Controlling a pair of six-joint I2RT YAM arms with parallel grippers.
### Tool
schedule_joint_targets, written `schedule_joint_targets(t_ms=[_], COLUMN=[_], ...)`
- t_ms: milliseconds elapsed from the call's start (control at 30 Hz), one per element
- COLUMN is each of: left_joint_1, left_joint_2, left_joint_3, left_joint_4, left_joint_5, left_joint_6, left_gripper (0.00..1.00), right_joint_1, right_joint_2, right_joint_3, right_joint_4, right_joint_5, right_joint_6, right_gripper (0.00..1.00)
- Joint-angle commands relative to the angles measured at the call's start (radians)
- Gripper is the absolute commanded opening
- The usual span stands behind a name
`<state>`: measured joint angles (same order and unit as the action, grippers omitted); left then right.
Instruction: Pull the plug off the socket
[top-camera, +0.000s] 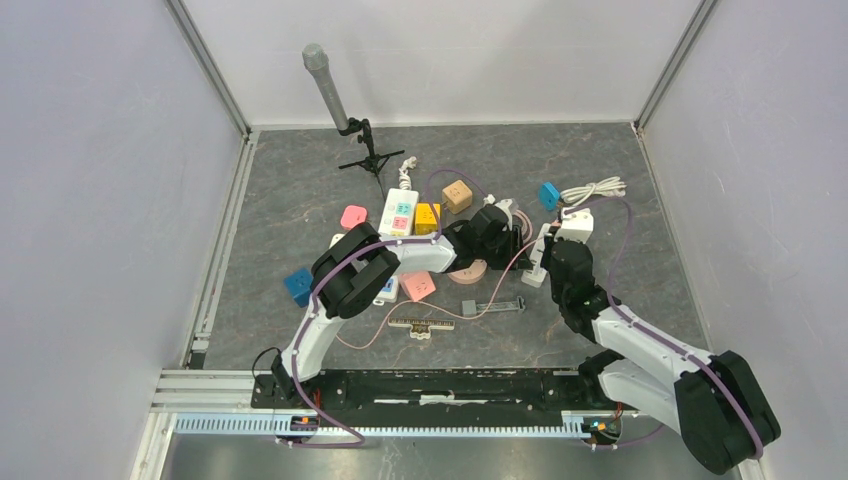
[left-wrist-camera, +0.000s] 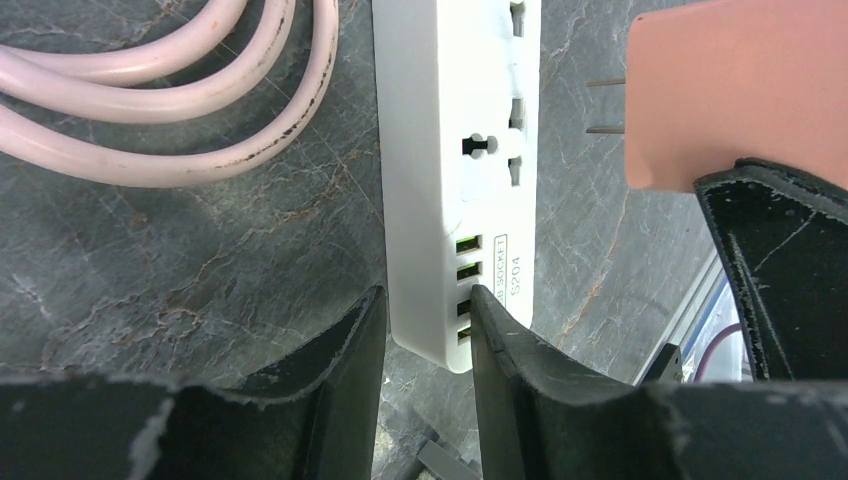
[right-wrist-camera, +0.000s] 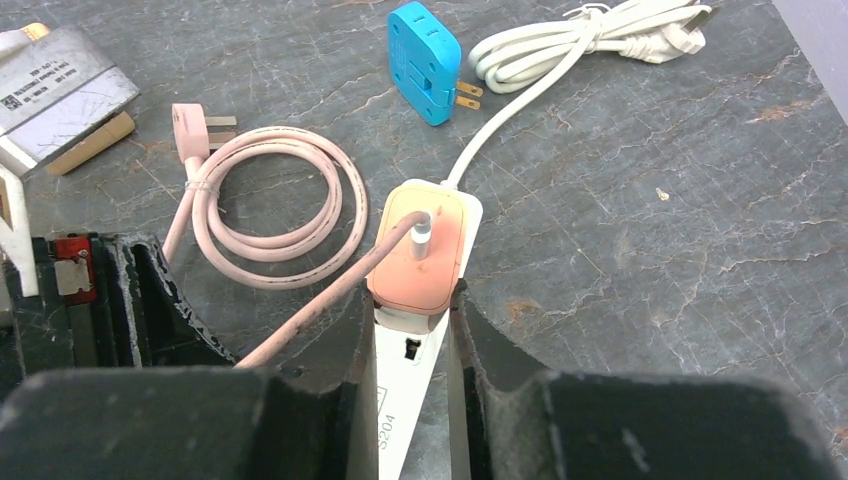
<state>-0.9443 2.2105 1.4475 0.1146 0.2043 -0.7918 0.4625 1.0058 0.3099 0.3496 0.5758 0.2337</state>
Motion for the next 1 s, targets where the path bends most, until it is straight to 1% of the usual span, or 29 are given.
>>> schedule_joint_targets(t_ms=[0,67,200,433,533,667,800,967], left_joint_1=[-0.001,0.005,0.016,0.033,0.038,0.041,0.042,0.043], left_joint_2=[0.067,0.042,-0.054,-0.203,-0.264,-0.352,-0.469,-0.635], left_joint_3=[-0.038,-0.02,0.015,0.012,-0.023,-0.088,-0.167,-0.267], left_joint_4=[-0.248,-0.283,-0.328,-0.372,-0.378,-0.375,-0.375,-0.387], left_joint_5=[-0.065,-0.058,-0.063,-0.129,-0.17,-0.227,-0.298,-0.385], left_joint_6=[0.05,0.054,0.078,0.098,0.098,0.093,0.094,0.101], left_gripper=[0.42,0.43,0.48,0.63,0.66,0.69,0.71,0.76], right_joint_1=[-0.004,-0.004,-0.004,-0.004,-0.004,-0.007,-0.039,-0.085], right_joint_2=[-0.024,-0.041,-0.07,-0.102,-0.093,-0.049,0.015,0.102], right_joint_3=[0.009,0.025,0.06,0.117,0.154,0.19,0.185,0.17], right_joint_4=[0.023,-0.014,-0.108,-0.275,-0.374,-0.497,-0.548,-0.566], right_joint_5=[-0.004,-0.001,0.002,-0.007,0.033,0.149,0.194,0.172], right_joint_6=[0.008,0.011,0.017,0.066,0.108,0.156,0.203,0.237], right_gripper=[0.0,0.0,0.0,0.0,0.0,0.0,0.0,0.0])
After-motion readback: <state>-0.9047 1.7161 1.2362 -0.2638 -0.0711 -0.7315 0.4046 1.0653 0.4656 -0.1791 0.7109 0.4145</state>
